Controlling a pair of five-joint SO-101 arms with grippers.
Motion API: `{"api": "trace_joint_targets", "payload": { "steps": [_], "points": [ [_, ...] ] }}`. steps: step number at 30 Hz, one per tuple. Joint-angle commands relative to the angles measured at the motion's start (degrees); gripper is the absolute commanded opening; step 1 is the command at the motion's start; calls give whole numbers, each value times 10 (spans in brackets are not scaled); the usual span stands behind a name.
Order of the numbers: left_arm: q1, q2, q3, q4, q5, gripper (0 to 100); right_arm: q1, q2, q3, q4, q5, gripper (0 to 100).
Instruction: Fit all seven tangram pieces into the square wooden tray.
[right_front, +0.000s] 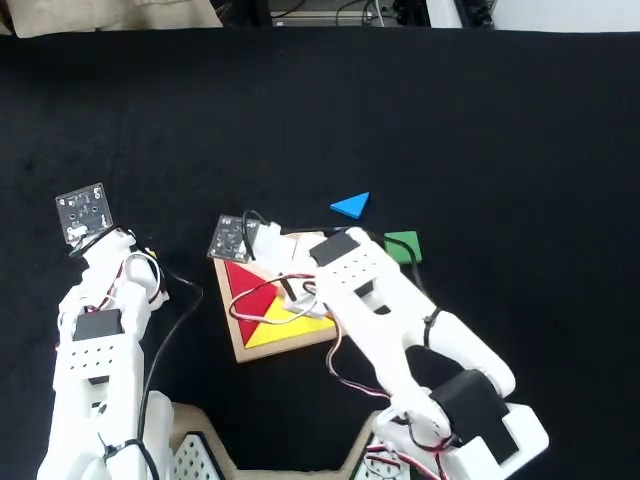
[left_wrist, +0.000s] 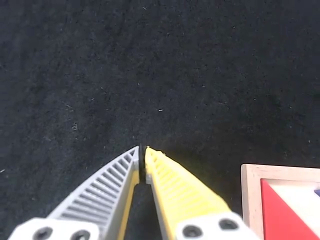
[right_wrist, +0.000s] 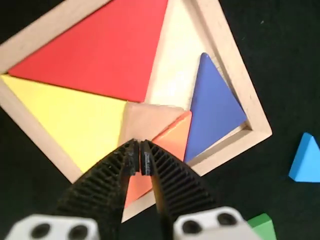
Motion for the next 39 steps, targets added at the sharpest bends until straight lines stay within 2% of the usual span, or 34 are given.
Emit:
{"api": "trace_joint_targets", "payload": {
  "steps": [1, 10, 13, 15, 19, 23, 29, 39],
  "points": [
    [-4, 0, -4, -11, 4, 30, -11, -22, -5, -5, -11, 11],
    [-4, 0, -4, -12, 4, 30, -13, -102, -4, 29, -44, 11],
    [-4, 0, -4, -12, 4, 30, -42, -152, 0, 57, -47, 11],
    [-4, 0, -4, -12, 4, 30, -64, -160, -2, 70, -78, 11],
    [-4, 0, -4, -11, 4, 30, -69, -118, -7, 69, -119, 11],
    [-4, 0, -4, -11, 4, 30, -25, -31, -45, 61, -140, 11],
    [-4, 0, -4, -11, 4, 30, 8, 72, -98, 42, -136, 11],
    [-4, 0, -4, -12, 4, 30, 6, 5, -116, 40, -141, 11]
  ]
}}
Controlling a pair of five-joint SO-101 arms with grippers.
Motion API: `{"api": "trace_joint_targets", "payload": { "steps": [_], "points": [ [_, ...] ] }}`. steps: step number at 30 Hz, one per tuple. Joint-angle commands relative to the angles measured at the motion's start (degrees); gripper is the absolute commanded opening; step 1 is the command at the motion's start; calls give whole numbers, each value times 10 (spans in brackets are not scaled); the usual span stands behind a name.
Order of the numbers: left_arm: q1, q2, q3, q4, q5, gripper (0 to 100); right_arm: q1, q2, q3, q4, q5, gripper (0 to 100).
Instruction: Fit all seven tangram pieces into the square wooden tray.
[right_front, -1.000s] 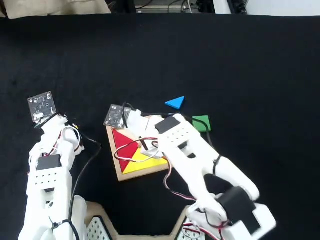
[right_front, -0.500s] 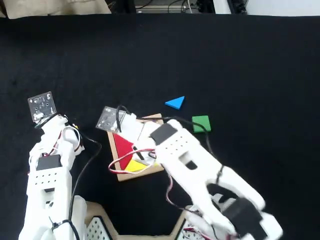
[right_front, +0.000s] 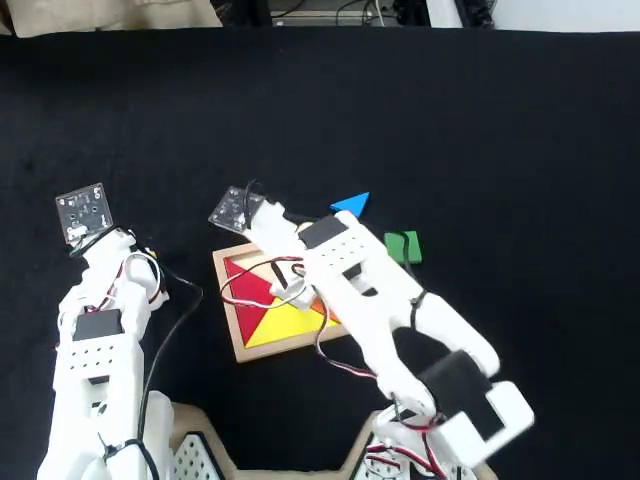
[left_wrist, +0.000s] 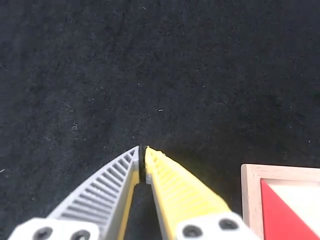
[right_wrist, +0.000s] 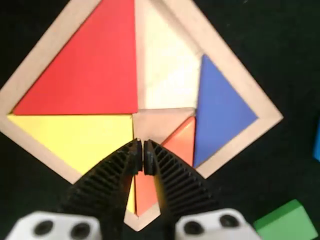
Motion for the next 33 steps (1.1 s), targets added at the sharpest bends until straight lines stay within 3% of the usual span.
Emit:
{"api": "trace_joint_targets", "payload": {
  "steps": [1, 19, 29, 33],
  "points": [
    [-4, 0, -4, -12, 4, 30, 7, -48, -33, -16, -4, 11],
    [-4, 0, -4, -12, 4, 30, 10, 154, -128, -34, -4, 11],
    [-4, 0, -4, -12, 4, 30, 12, 60, -102, -23, -4, 11],
    [-4, 0, -4, -12, 4, 30, 81, -64, -116, 2, -4, 11]
  ]
}}
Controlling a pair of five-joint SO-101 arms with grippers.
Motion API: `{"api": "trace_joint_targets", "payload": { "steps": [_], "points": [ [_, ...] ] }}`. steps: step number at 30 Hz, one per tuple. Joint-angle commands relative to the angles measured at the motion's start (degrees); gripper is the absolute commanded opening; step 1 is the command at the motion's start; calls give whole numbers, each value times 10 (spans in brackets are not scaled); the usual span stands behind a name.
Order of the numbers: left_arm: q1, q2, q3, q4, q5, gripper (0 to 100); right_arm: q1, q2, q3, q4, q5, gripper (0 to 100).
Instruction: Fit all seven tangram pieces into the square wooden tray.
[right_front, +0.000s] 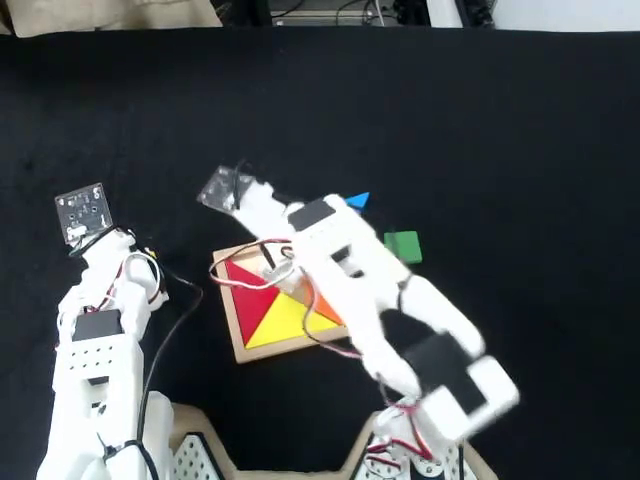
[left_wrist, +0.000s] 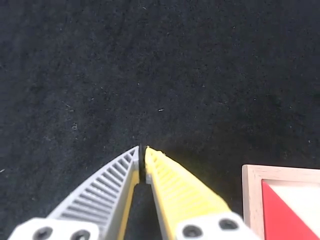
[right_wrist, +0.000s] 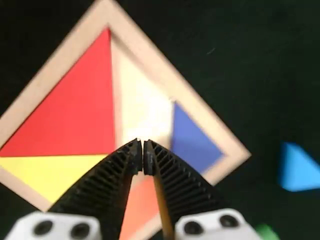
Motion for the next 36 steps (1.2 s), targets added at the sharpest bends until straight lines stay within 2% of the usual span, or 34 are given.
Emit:
{"api": "trace_joint_targets", "payload": {
  "steps": [1, 4, 6, 8, 10, 13, 17, 19, 26, 34, 36],
  "points": [
    [-4, 0, -4, -12, 4, 30, 84, -128, -30, 19, -1, 11],
    [-4, 0, -4, -12, 4, 30, 181, -165, -29, 39, 16, 11],
    [-4, 0, -4, -12, 4, 30, 233, -153, -30, 67, 78, 18],
    [-4, 0, -4, -12, 4, 30, 263, -127, -30, 98, 146, 72],
    [-4, 0, -4, -12, 4, 30, 284, -95, -32, 109, 170, 163],
    [-4, 0, -4, -12, 4, 30, 302, -44, -50, 103, 78, 253],
    [-4, 0, -4, -12, 4, 30, 302, 15, -72, 102, -91, 265],
    [-4, 0, -3, -12, 4, 30, 291, 42, -81, 101, -147, 266],
    [-4, 0, 0, -12, 4, 30, 268, 116, -93, 98, -251, 266],
    [-4, -1, -1, -12, 4, 30, 279, 192, -102, 40, -257, 260],
    [-4, -1, -1, -12, 4, 30, 284, 204, -115, 46, -251, 234]
  ]
}}
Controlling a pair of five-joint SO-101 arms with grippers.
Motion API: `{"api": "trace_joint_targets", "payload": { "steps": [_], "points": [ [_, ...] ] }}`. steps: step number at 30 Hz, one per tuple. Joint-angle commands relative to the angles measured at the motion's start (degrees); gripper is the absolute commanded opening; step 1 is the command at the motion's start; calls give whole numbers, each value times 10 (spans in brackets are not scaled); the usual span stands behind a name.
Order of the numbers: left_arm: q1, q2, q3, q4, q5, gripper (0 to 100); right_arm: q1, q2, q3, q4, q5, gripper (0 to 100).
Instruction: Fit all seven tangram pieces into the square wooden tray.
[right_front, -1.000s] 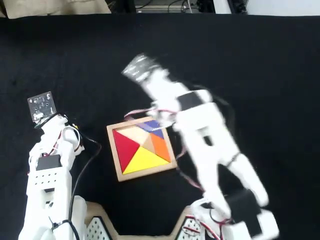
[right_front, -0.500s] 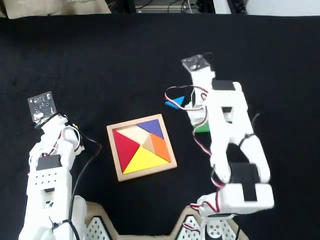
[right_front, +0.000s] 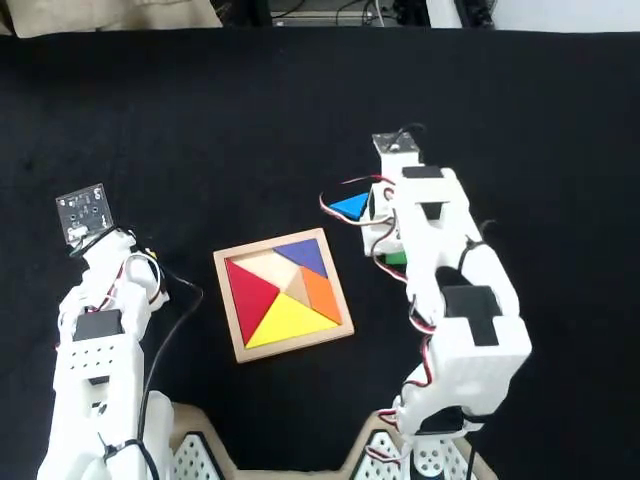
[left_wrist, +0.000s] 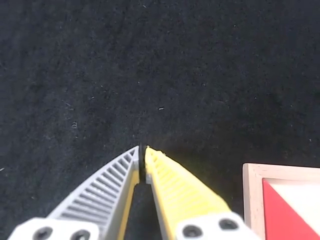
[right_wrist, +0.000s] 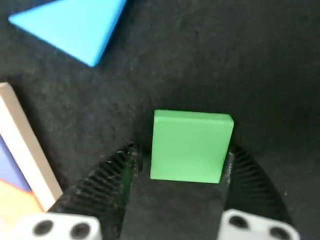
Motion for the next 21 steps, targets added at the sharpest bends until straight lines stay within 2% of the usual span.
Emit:
{"api": "trace_joint_targets", "payload": {
  "steps": [1, 6, 12, 17, 21],
  "points": [
    [-4, -1, -4, -12, 4, 30, 13, 15, -44, -15, 16, 199],
    [-4, -1, -4, -12, 4, 30, 12, 19, -66, -17, 65, 12],
    [-4, -1, -4, -12, 4, 30, -23, -58, -89, 48, 122, 11],
    [-4, -1, -4, -12, 4, 30, -126, -194, -87, 110, 186, 11],
    [-4, -2, -4, -12, 4, 30, -221, -232, -49, 90, 195, 15]
  ]
}}
